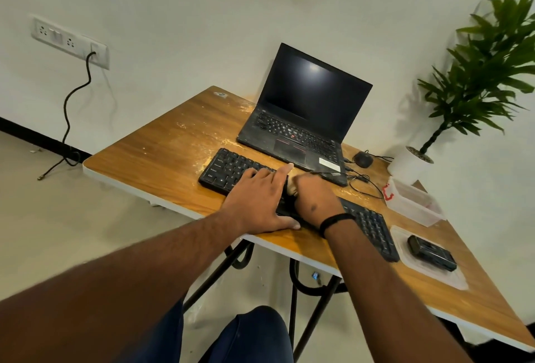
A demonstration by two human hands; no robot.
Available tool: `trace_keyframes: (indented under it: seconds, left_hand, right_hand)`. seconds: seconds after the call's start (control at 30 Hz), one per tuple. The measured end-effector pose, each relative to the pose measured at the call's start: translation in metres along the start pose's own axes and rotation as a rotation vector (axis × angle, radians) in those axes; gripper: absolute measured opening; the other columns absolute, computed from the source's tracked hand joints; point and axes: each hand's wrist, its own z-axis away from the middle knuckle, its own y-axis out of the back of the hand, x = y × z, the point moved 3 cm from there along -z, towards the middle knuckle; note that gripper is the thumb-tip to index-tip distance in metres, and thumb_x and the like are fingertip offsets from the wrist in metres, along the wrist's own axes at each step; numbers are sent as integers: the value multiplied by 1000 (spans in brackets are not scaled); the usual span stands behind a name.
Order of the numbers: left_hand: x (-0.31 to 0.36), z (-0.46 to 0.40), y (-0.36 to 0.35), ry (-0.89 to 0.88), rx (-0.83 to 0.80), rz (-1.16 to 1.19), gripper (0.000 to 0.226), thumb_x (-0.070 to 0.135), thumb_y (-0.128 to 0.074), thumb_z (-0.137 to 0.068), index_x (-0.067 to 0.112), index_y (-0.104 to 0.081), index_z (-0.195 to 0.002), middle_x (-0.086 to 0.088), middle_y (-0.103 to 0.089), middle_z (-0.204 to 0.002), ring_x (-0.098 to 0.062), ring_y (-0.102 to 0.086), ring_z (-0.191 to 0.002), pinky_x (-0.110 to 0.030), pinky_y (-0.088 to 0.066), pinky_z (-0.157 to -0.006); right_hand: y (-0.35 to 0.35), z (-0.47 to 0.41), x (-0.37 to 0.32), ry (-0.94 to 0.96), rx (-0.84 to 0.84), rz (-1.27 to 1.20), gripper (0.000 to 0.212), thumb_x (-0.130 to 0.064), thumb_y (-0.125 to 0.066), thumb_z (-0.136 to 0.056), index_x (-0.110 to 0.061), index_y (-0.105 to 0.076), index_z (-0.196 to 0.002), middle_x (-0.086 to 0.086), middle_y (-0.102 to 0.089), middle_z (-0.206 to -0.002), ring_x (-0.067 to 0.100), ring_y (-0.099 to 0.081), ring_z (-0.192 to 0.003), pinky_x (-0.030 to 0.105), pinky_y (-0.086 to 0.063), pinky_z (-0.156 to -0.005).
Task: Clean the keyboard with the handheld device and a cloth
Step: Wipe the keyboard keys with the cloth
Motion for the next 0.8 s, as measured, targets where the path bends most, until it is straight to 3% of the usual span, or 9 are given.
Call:
trace_keyframes:
  seconds: [0.17,0.3,0.43,0.57,0.67,0.8]
  left_hand:
    - [0,0,0,-8,11,61,117,77,-58,-76,16,-2,-159,1,-59,-134,-20,-48,-126,-44,-29,-115]
    - [-1,0,-2,-6,-10,43,119,83,-55,-75,18,0,-159,1,-57,-136,-21,-47,-128,-46,-29,-116]
    - [0,0,0,-2,-2,21,122,89,-50,-73,19,-2,-159,-1,-56,-139,-22,-47,-130,-47,-29,-117]
    - [-1,0,-1,-13,6,38,116,76,-59,-76,19,0,-159,-1,-57,-138,-21,-47,-129,-45,-29,-116]
    - [-1,0,-2,-24,12,43,114,70,-60,-77,18,1,-159,-1,-57,-139,-21,-47,-129,-45,-29,-116]
    - [1,1,2,-24,12,30,118,84,-55,-75,18,-4,-159,-1,-54,-141,-22,-47,-130,-46,-29,-117]
  right_hand:
    - [-6,21,-18,57,-90,60,17,-17,-65,-90,-11,-63,-105,7,-62,-105,24,-61,-94,34,-50,-83]
    - [6,28,-11,64,-127,53,17,-16,-64,-92,-11,-64,-108,7,-65,-103,21,-56,-85,31,-51,-78]
    - [11,23,3,-46,31,-10,16,-7,-59,-90,-9,-64,-106,12,-64,-110,27,-61,-98,35,-53,-84]
    - [-11,39,-12,-21,-47,2,28,-20,-63,-94,-10,-59,-120,11,-55,-123,26,-55,-112,37,-50,-96]
    - [-11,51,-12,30,-44,50,24,-15,-60,-95,-11,-61,-118,10,-58,-121,26,-58,-108,37,-51,-93]
    - [7,50,4,22,-110,-42,28,-13,-61,-91,-12,-66,-118,9,-66,-115,26,-62,-102,38,-54,-89]
